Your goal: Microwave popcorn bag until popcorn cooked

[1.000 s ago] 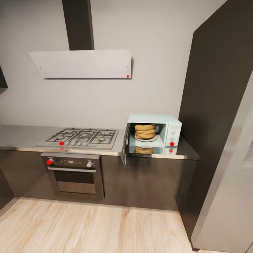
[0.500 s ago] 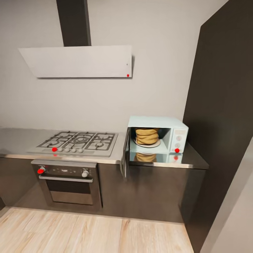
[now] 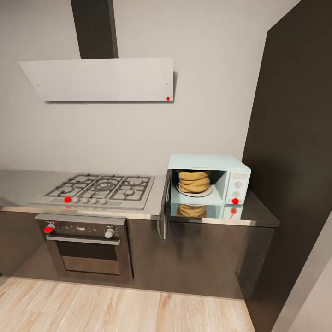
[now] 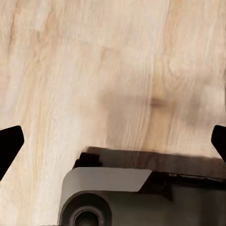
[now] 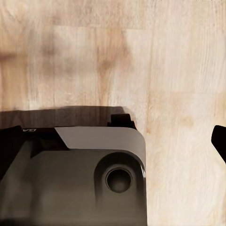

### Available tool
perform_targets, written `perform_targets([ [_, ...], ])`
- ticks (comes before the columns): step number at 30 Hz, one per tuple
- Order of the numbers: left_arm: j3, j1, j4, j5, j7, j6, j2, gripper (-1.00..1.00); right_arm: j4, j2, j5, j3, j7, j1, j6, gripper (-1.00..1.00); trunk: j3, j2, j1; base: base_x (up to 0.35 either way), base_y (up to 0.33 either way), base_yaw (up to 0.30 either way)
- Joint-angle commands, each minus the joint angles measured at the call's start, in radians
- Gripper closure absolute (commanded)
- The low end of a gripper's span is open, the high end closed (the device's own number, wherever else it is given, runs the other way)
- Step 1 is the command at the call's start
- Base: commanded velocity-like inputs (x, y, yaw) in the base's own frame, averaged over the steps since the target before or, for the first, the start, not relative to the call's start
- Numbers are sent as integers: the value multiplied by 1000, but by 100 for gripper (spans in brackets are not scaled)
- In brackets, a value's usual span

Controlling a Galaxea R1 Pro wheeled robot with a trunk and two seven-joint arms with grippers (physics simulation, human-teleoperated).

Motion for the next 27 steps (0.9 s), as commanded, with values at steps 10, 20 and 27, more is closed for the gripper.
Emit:
perform_targets([
  [10,2,-73,-881,10,-9,516,66,-100,3,-8,10,-9,-5,-2,-16,-100,-1,-1,0,0,0,0],
  [20,-5,-328,-1004,14,-252,512,58,-100,2,-8,10,-9,-4,-2,-11,-100,-1,-1,0,0,0,0],
  [27,-210,-333,-1025,8,-367,379,45,-100,2,-8,10,-9,-4,-2,-9,-100,-1,-1,0,0,0,0],
])
